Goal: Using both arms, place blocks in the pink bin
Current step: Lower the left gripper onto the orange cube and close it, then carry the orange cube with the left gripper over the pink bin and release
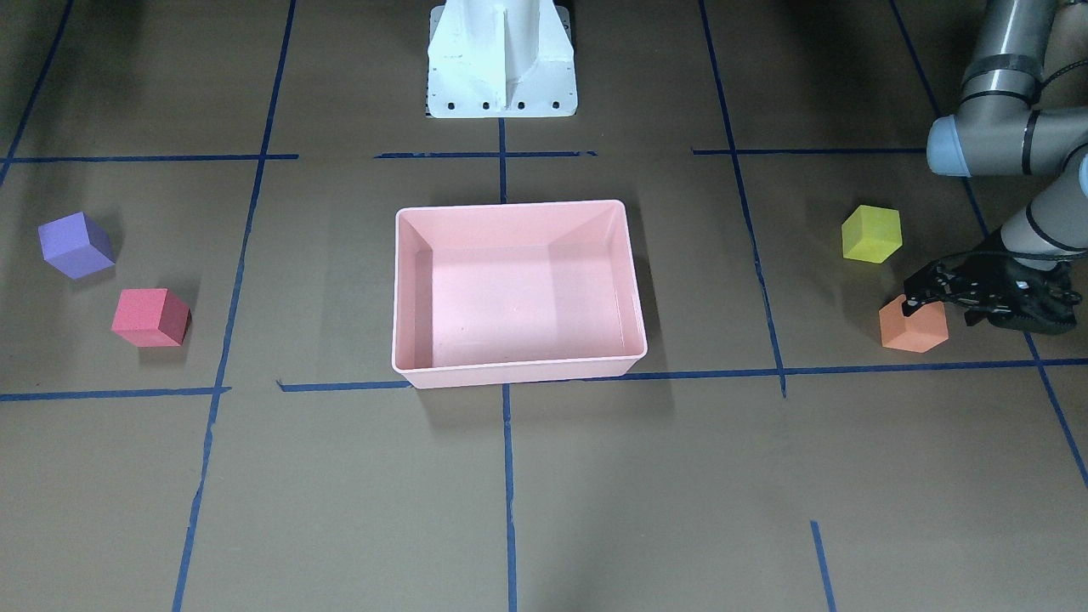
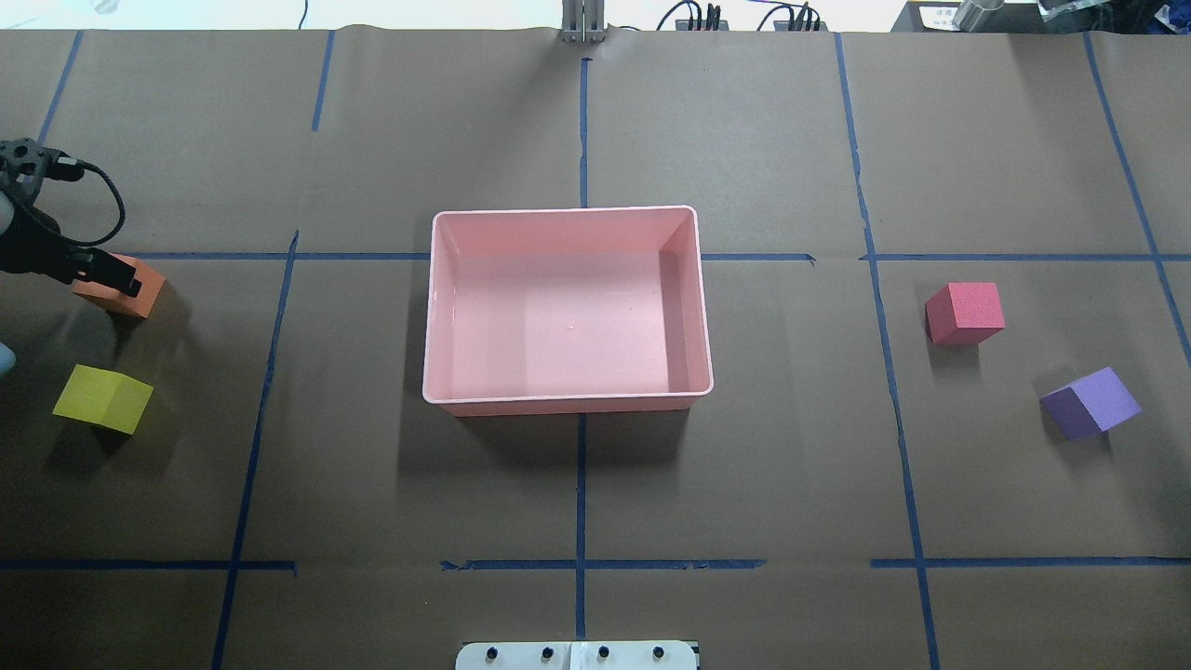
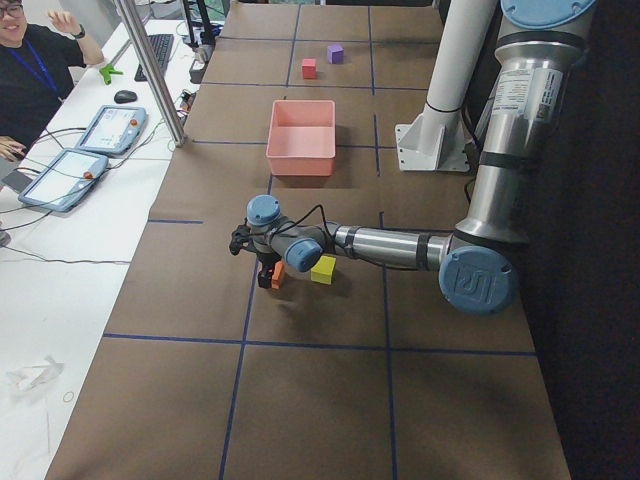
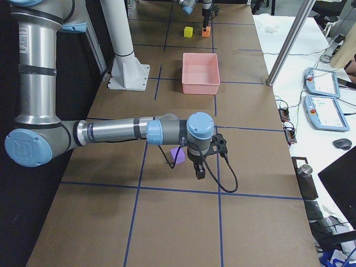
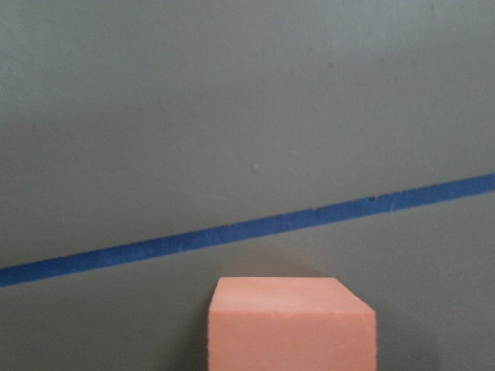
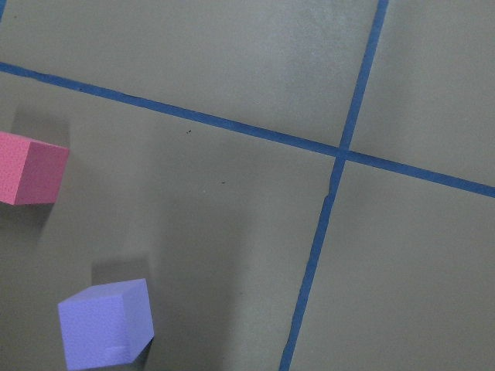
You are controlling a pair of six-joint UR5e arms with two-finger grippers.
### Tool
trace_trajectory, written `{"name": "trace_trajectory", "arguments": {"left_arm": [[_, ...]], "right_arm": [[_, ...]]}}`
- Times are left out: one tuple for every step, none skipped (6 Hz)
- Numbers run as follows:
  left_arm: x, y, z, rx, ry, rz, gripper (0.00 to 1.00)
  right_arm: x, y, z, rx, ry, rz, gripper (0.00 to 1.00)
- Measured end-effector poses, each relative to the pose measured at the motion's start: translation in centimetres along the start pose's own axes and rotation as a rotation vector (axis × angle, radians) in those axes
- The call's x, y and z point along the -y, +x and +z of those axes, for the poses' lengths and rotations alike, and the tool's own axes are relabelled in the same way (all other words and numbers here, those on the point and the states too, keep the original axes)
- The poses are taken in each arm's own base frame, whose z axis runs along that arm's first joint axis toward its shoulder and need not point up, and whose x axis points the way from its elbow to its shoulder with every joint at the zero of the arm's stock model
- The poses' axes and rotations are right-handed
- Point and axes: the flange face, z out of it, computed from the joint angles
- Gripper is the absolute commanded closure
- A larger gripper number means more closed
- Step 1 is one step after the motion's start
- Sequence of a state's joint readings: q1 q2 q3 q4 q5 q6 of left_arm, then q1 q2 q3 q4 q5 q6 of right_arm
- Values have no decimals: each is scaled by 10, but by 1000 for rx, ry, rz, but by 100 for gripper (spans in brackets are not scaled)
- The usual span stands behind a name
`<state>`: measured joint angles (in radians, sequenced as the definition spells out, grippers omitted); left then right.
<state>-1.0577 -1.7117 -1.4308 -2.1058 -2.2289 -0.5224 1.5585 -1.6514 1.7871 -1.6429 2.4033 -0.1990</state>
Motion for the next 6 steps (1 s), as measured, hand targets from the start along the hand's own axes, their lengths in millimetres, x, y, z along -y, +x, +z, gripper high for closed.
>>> {"name": "trace_trajectory", "arguments": {"left_arm": [[0,2,6,2,-10,3,46],[5,10,7,-2,-9,9,47],[21,29,-2,-12,3,10,47],[51,62,-21,-17,12,-4,45],[84,109,-55,-16,18,-41,45],[111,169,-99,-29,34,-116,45]], "right_arm": [[-1,0,0,0,-1,0,0],[-1,0,0,0,-1,1,0],[-1,0,0,0,-1,0,0],[-1,0,0,0,0,0,0],[-1,0,0,0,0,0,0],[-1,0,0,0,0,0,0]]}}
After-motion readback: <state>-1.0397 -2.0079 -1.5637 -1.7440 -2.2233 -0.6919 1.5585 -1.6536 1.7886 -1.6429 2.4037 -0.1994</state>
